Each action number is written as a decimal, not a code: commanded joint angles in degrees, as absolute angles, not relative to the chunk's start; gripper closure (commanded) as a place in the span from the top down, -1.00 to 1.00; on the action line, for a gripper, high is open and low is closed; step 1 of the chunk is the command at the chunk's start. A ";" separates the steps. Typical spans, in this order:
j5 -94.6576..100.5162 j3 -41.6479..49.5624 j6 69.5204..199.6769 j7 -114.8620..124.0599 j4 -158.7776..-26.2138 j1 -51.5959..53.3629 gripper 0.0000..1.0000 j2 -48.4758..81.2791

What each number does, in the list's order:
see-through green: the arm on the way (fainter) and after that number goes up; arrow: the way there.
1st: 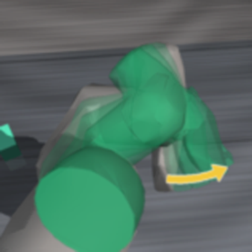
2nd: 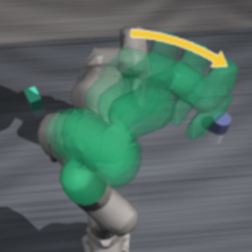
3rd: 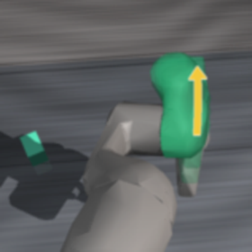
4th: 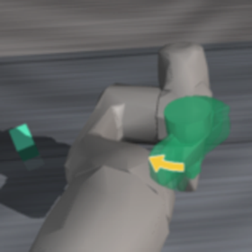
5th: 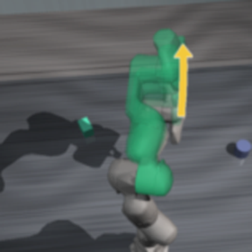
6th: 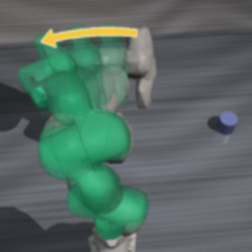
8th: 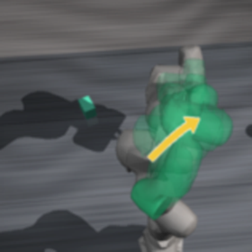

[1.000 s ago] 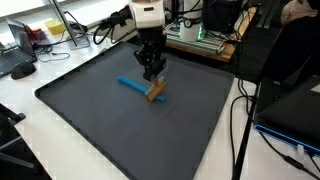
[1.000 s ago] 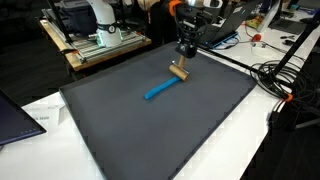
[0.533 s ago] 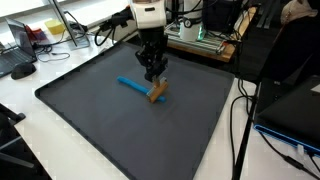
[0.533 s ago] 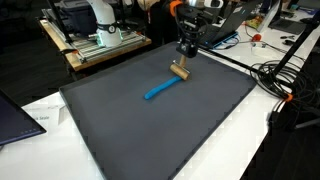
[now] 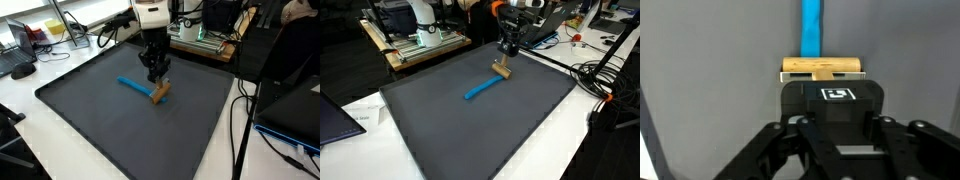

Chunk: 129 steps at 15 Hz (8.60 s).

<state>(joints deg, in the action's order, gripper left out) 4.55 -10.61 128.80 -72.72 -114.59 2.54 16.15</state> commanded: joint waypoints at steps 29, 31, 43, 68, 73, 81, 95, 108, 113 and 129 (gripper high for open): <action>-10.66 -14.80 130.33 -78.11 -114.51 1.70 -0.57 13.07; -12.02 -14.10 130.13 -77.72 -114.12 1.52 -0.57 11.94; -16.95 -8.08 128.22 -62.62 -112.83 0.40 -0.57 10.89; 10.39 -6.10 108.21 -9.54 -87.71 9.52 -0.57 23.27; 16.54 -6.09 107.29 -2.16 -86.31 13.48 -0.57 25.63; 17.43 -7.82 106.26 -1.65 -86.65 15.47 -0.07 25.53; 27.19 -7.09 97.19 12.84 -85.26 23.08 -0.57 25.71; 37.39 -7.10 90.63 32.31 -83.46 29.84 -0.57 29.13; 37.96 -7.12 92.11 36.17 -82.31 31.02 -0.57 31.19; 39.77 -5.56 93.34 45.77 -74.63 32.42 -0.57 39.62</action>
<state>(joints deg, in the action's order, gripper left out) 38.52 -6.78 94.04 44.78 -78.14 31.32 37.18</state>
